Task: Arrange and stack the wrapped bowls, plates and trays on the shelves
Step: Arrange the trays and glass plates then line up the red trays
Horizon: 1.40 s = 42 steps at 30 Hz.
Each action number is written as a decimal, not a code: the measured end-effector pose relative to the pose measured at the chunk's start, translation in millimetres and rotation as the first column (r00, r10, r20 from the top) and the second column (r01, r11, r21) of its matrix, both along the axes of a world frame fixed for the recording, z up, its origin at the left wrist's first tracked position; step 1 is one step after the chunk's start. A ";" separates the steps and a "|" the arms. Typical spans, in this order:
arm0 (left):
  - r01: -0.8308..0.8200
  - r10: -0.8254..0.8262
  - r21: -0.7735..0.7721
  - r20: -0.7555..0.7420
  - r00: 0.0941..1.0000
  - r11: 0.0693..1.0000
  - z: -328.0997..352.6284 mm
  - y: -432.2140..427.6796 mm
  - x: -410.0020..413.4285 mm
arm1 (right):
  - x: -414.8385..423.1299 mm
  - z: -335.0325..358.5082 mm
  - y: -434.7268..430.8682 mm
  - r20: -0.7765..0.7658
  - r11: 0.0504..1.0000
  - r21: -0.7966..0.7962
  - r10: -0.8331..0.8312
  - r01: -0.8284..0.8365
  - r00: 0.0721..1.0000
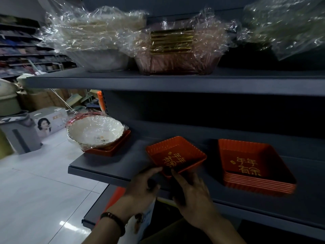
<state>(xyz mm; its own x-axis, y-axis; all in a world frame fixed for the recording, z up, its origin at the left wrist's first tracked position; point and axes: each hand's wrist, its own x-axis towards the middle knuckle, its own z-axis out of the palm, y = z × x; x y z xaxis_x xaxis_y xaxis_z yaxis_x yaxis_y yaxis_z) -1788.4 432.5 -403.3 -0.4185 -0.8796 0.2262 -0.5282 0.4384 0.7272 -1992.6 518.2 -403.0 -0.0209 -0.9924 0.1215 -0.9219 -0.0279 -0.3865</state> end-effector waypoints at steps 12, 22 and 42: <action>-0.128 0.129 -0.041 0.024 0.991 0.991 -12.5 -8.7 5.8 | -23.5 2.0 15.0 0.125 0.986 -0.120 -0.104 0.119 0.987; -0.161 0.151 -0.094 -0.106 0.983 0.982 2.7 -1.7 20.9 | -29.3 1.3 29.3 0.179 0.949 -0.274 -0.107 0.154 0.978; -0.246 0.063 -0.269 -0.545 0.836 0.931 47.0 57.5 -95.2 | -130.3 66.1 88.8 0.208 0.734 -0.630 -0.154 0.252 0.966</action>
<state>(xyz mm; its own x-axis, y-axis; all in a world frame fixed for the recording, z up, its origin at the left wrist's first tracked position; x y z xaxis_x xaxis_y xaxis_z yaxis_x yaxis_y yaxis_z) -1883.5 490.0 -356.2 -0.0230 -0.7645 0.6442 -0.1926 0.6357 0.7476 -2123.0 607.0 -336.8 -0.2773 -0.6448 0.7122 -0.8762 -0.1343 -0.4628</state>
